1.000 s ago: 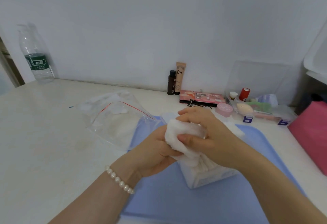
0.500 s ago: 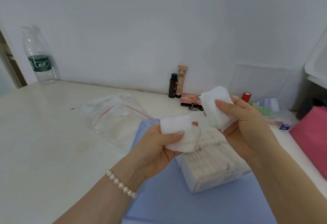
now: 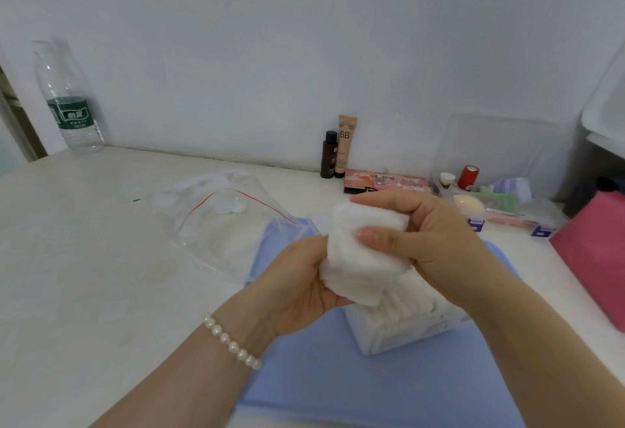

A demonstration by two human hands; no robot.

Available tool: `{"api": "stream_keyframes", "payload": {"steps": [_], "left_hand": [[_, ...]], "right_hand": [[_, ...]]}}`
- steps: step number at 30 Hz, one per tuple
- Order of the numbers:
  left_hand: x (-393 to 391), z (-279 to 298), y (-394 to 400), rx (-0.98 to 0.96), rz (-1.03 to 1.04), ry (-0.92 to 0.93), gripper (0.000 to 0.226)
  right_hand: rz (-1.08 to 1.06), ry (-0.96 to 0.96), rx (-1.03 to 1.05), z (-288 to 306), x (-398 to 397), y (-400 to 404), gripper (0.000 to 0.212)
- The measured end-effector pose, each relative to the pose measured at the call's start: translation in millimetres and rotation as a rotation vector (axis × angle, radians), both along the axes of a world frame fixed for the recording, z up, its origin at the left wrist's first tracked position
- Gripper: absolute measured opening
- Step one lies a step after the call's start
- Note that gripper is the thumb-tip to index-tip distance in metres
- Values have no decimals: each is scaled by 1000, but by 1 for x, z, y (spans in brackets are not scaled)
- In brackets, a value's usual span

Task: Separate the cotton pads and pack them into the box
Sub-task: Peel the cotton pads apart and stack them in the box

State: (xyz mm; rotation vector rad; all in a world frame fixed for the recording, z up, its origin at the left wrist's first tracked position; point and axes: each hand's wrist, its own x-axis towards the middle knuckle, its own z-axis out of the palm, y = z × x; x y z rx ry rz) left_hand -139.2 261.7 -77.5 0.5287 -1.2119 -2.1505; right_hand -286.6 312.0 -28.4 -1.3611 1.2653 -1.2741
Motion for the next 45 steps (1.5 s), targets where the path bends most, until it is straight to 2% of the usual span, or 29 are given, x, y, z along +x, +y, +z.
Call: {"api": "stream_keyframes", "payload": {"steps": [4,9,11,13,15,16,19,20,23,26,29,33,37,41,45], "left_hand": [[0,0,0,64,-58,4,32],[0,-2,-3,123,-24,13,37],[0,-2,-4,131,-39,0,49],[1,-1,-5,150,-81,-1,70],[2,-1,-5,141,-110,13,82],[3,-2,-5,112,-119,30,79],[6,-6,-4,-70,-182,33,42],[7,-7,-4,-108,-195,14,36],[9,-9,-5,-150,-212,-19,42],[10,-8,-5,-191,-223,-13,46],[11,-5,-6,-204,-214,24,49],[10,-6,-6,-148,-167,41,51],[8,-8,-4,-76,-169,45,49],[6,-3,-4,-8,-105,80,58],[1,0,-7,35,189,145,46]], "right_hand": [[-75,87,5,-3,5,-1,34],[-69,159,14,-7,6,-3,34],[-61,174,10,-9,6,-4,34],[-76,211,2,-12,8,-6,34],[-124,316,-32,-18,10,-8,35],[-146,405,-61,-20,11,-8,37],[-108,761,-175,-22,8,-7,51],[-64,846,-192,-21,6,-6,52],[36,895,-202,-18,3,-4,36],[20,782,-309,-19,4,-5,19],[44,646,-302,-20,6,-7,16],[69,218,-94,-16,1,-7,18],[61,-71,81,-17,-5,-10,23],[-122,-557,30,-4,-13,-12,35],[-243,-920,-49,12,-20,-6,27]]}}
